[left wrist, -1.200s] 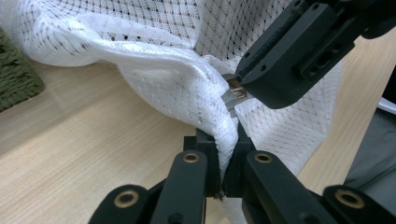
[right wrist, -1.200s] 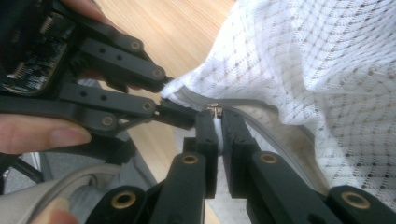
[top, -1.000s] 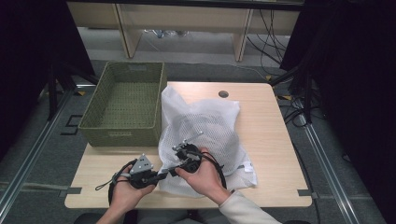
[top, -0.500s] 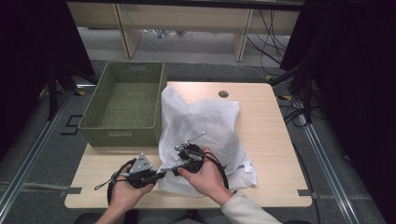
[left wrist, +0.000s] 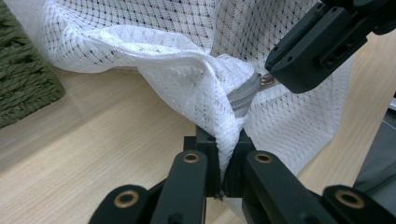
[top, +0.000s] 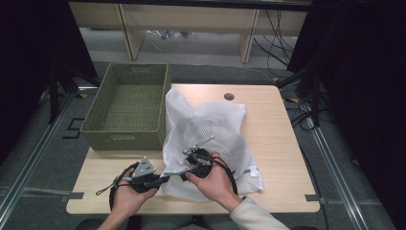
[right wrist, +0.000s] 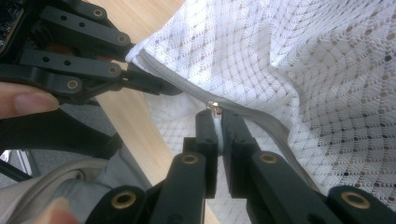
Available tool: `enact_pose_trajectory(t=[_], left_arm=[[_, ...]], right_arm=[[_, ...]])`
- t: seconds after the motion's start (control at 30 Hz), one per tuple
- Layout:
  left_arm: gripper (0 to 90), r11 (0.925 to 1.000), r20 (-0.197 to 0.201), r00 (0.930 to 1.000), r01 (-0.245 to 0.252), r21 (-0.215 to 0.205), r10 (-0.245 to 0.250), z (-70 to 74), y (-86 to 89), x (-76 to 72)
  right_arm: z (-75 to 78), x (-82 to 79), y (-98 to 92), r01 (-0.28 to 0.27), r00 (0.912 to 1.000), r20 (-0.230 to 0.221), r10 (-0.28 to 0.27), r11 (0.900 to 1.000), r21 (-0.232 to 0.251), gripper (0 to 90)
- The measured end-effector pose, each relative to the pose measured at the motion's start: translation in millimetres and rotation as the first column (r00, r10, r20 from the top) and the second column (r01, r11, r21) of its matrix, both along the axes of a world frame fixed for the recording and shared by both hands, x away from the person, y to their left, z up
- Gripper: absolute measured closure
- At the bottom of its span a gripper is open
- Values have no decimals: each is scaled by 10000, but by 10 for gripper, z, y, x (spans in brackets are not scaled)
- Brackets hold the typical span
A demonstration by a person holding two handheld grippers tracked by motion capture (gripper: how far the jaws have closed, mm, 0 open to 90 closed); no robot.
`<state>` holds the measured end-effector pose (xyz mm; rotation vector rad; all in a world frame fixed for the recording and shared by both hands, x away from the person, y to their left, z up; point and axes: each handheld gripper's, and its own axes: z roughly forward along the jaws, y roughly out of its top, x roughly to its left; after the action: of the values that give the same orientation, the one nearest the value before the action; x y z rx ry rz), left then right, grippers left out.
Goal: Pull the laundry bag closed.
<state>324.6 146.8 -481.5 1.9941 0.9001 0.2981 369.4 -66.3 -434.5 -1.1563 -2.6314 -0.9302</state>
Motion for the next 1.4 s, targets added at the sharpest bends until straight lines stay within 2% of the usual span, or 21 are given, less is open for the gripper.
enact_pose_trajectory(t=[0.03, 0.1, 0.17, 0.2, 0.3, 0.37, 0.4, 0.43, 0.47, 0.53, 0.57, 0.6, 0.63, 0.7, 0.9, 1.03, 1.07, 1.13, 1.17, 1.4], left_arm=[[883, 9998, -56, 9999, 156, 156, -155, 10, 19, 7], [883, 9996, -31, 9999, 104, 249, -104, 11, 26, 10], [882, 9998, -52, 9999, 87, 184, -87, 11, 28, 9], [883, 9996, -126, 9998, -158, -223, 156, 3, 4, -6], [883, 9999, -116, 9999, 87, 109, -86, 7, 23, 7], [882, 9999, -107, 9999, -41, -103, 40, 0, 15, 1], [883, 9999, -107, 9999, -41, -103, 40, 0, 15, 1], [882, 9999, -39, 10000, 78, 119, -77, 6, 32, 7], [882, 10000, -66, 10000, -40, -60, 40, 4, 24, 3], [882, 9999, -48, 10000, 24, 106, -23, 3, 38, 10], [882, 9999, -155, 9998, 90, 87, -89, 6, 42, 13], [882, 10000, -44, 10000, 8, 78, -8, 3, 39, 10], [882, 10000, -50, 10000, 15, 69, -15, 3, 40, 11], [882, 10000, -29, 10000, 7, 81, -7, 6, 42, 10], [883, 9998, 0, 9998, -198, -69, 198, 3, 41, 11], [882, 9998, -17, 9998, -195, -82, 195, 2, 40, 11], [882, 9998, 15, 9999, -136, 162, 136, 6, 54, 17], [882, 9998, -3, 9998, -189, 22, 189, 3, 48, 14], [882, 9998, 18, 9999, -148, 156, 148, 6, 58, 17], [883, 9998, 13, 9999, -116, 152, 116, 3, 64, 21]], right_arm=[[-2, -4, -6, 62, 10000, -32, -62, 10000, -49, 872], [-4, -1, -12, 7, 10000, -36, -7, 10000, 14, 871], [-4, -3, -28, 126, 9999, 2, -126, 9999, -95, 871], [-8, 4, -38, 82, 10000, 16, -82, 9999, -113, 871], [-11, 6, -60, 108, 9999, -36, -109, 9999, -94, 871], [-10, 1, -69, 117, 9999, -34, -118, 9998, -137, 871], [-10, 1, -69, 117, 9999, -34, -118, 9998, -137, 871], [-23, 6, -84, 125, 9999, 9, -125, 9998, -164, 871], [-24, 2, -89, 171, 9998, -64, -173, 9996, -214, 871], [-34, 1, -110, 279, 9995, -142, -282, 9993, -252, 871], [-43, 7, -122, 220, 9997, -54, -221, 9995, -236, 871], [-49, 13, -134, 162, 9999, 61, -160, 9995, -260, 871], [-45, 4, -141, 284, 9995, -112, -286, 9993, -237, 871], [-39, 0, -158, 344, 9992, -173, -348, 9991, -243, 871], [-60, -4, -217, 370, 9992, -117, -374, 9987, -348, 871], [-60, -22, -249, 534, 9982, -242, -544, 9978, -385, 871], [-61, -22, -256, 535, 9981, -282, -545, 9979, -355, 871], [-63, -31, -266, 612, 9977, -267, -623, 9973, -407, 871], [-67, -28, -273, 577, 9979, -262, -587, 9977, -360, 871], [-71, -28, -317, 567, 9982, -167, -574, 9975, -410, 871]])
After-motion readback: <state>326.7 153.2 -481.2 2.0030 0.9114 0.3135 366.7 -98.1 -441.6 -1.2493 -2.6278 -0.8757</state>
